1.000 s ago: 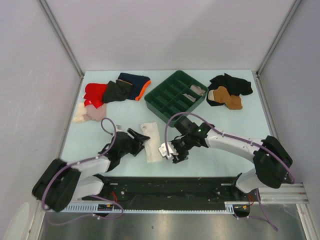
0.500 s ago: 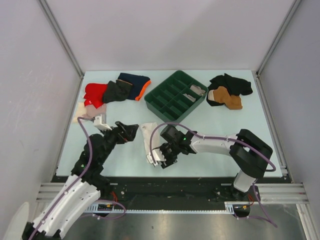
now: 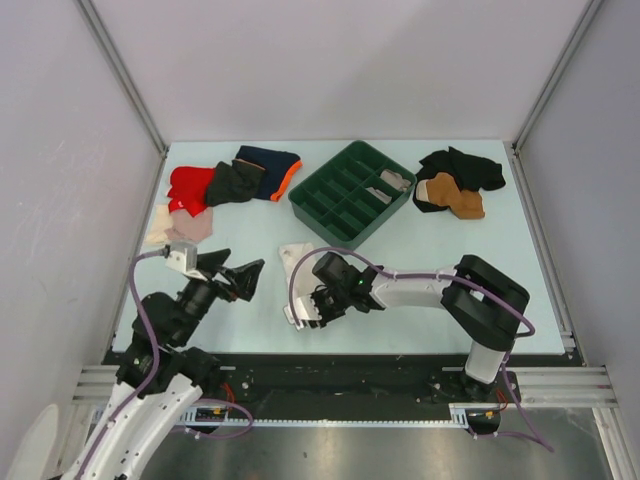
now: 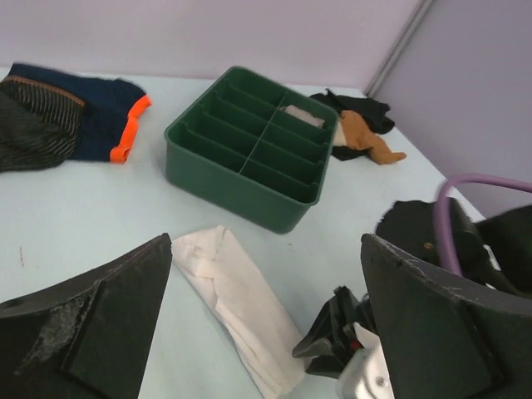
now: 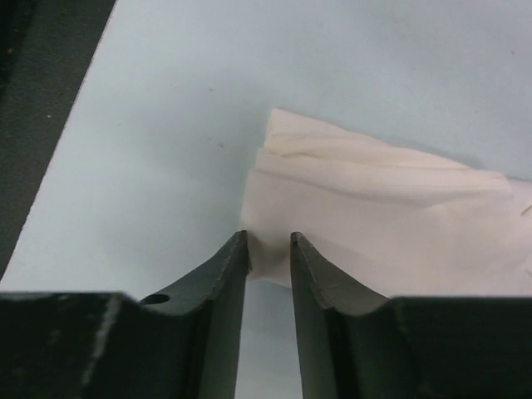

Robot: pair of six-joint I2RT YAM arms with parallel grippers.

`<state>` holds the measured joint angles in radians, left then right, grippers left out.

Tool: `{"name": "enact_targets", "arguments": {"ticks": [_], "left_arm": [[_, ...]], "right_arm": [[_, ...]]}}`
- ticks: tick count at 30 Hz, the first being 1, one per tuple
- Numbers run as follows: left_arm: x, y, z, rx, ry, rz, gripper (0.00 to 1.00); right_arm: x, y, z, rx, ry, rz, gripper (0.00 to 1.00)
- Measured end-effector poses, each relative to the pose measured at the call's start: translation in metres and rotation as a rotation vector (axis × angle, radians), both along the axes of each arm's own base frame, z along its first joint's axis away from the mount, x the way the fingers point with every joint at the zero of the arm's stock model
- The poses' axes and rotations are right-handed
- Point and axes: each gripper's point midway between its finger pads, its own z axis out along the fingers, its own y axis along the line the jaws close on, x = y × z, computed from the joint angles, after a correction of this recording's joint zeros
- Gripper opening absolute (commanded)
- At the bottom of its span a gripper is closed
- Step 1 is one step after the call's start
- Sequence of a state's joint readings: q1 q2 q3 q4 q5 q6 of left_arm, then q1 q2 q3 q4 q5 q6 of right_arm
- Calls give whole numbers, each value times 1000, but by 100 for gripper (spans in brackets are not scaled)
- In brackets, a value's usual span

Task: Roll the underwear
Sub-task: Roll the underwear to the corner of the board.

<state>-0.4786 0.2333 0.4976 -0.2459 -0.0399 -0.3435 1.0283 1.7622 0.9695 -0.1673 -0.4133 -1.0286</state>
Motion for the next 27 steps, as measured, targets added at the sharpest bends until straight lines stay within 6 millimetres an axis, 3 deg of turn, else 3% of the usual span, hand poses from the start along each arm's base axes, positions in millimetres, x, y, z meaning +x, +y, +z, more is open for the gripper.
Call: {"name": "enact_targets", "arguments": {"ticks": [6, 10, 13, 18, 27], "left_arm": [[-27, 1, 34, -25, -191, -71, 100], [-40, -7, 48, -32, -273, -147, 99], [-43, -22, 42, -16, -264, -229, 92], [-49, -52, 25, 11, -212, -413, 90], [-91, -81, 29, -2, -277, -678, 88]], "right_arm": [[9, 5, -2, 5, -25, -21, 5], [11, 5, -3, -2, 2, -33, 2], [12, 3, -2, -19, 63, -44, 2], [5, -12, -3, -79, 225, -57, 0], [-44, -61, -4, -262, 565, -59, 0]]}}
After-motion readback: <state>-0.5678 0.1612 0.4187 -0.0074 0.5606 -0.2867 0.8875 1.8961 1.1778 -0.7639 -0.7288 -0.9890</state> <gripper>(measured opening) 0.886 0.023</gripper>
